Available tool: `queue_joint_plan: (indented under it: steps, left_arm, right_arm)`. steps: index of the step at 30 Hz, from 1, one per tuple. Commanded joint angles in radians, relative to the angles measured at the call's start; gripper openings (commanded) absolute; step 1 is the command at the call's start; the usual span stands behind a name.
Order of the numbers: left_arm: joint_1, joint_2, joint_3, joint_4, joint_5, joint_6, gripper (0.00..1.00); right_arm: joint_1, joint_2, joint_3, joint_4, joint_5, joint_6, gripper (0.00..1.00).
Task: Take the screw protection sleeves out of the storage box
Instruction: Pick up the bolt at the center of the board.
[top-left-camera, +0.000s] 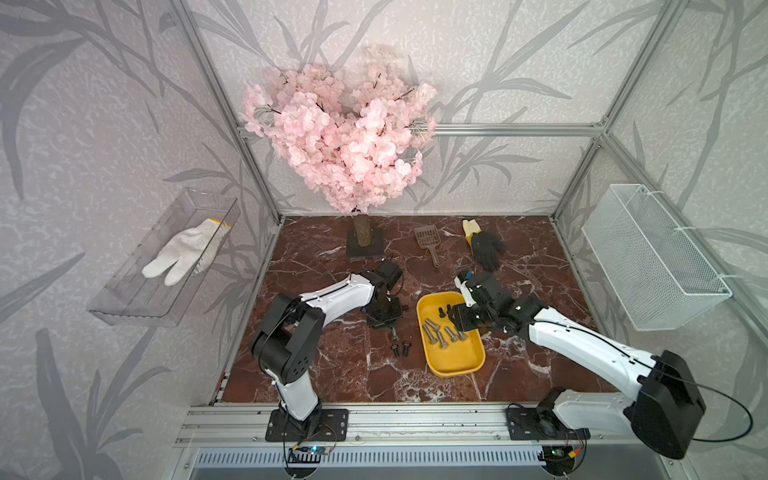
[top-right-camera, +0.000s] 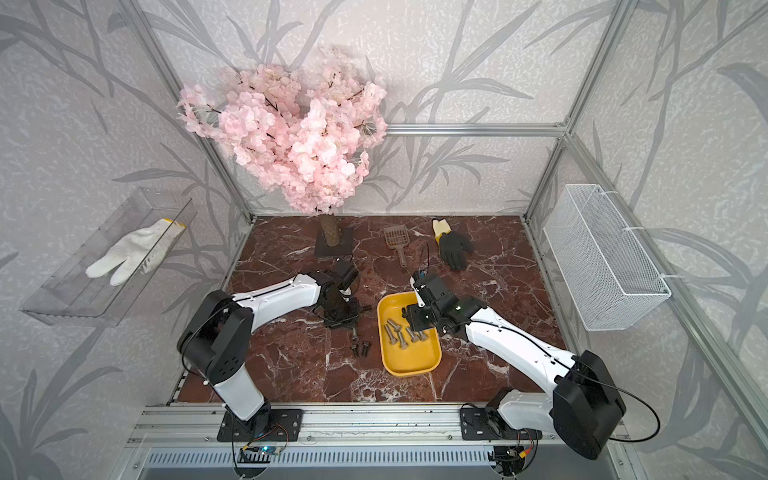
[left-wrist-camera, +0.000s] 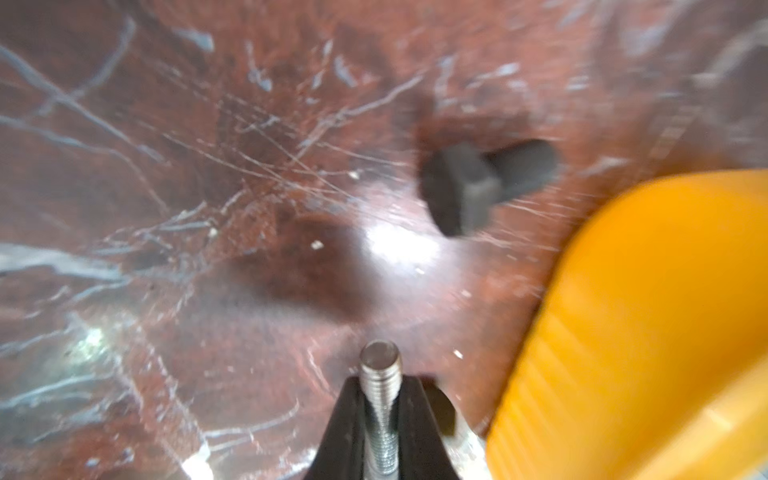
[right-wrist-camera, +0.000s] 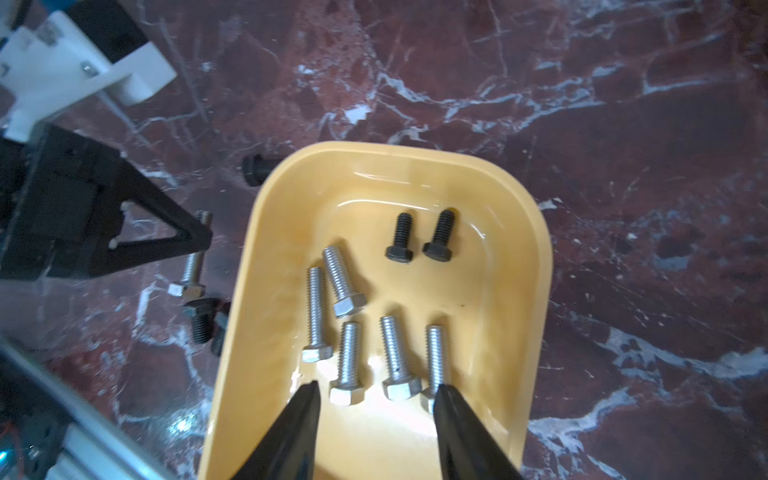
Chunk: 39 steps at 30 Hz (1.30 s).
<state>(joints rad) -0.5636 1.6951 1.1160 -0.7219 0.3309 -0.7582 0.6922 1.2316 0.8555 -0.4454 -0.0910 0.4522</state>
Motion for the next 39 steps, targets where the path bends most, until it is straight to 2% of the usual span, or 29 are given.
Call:
queue_joint_plan:
  steps: [1,5,9,16,26,32,39]
  left_arm:
    - [0.0,-0.079,0.005,-0.009,0.046,0.02,0.0]
    - [-0.001,-0.121,0.004,-0.023,0.057,0.023,0.0]
    - [-0.004,-0.161,-0.005,-0.003,0.091,-0.001,0.0]
    - [-0.015,-0.191,-0.019,0.032,0.129,-0.039,0.0]
    - [-0.027,-0.201,-0.028,0.056,0.147,-0.062,0.0]
    - [-0.034,-0.209,-0.038,0.063,0.147,-0.069,0.0]
    - [-0.035,-0.213,-0.042,0.063,0.148,-0.066,0.0]
  right_arm:
    - [0.003,-0.073,-0.041,0.153,-0.186,0.076,0.57]
    - [0.006,-0.047,-0.087,0.315,-0.356,0.147,0.63]
    - [0.047,0.058,-0.097,0.43,-0.443,0.192,0.63]
    - [0.132,0.207,-0.063,0.53,-0.452,0.228,0.64]
    - [0.144,0.313,-0.018,0.56,-0.442,0.247,0.62]
    - [0.144,0.363,0.023,0.567,-0.447,0.259,0.49]
    - [0.141,0.372,0.042,0.54,-0.426,0.259,0.15]
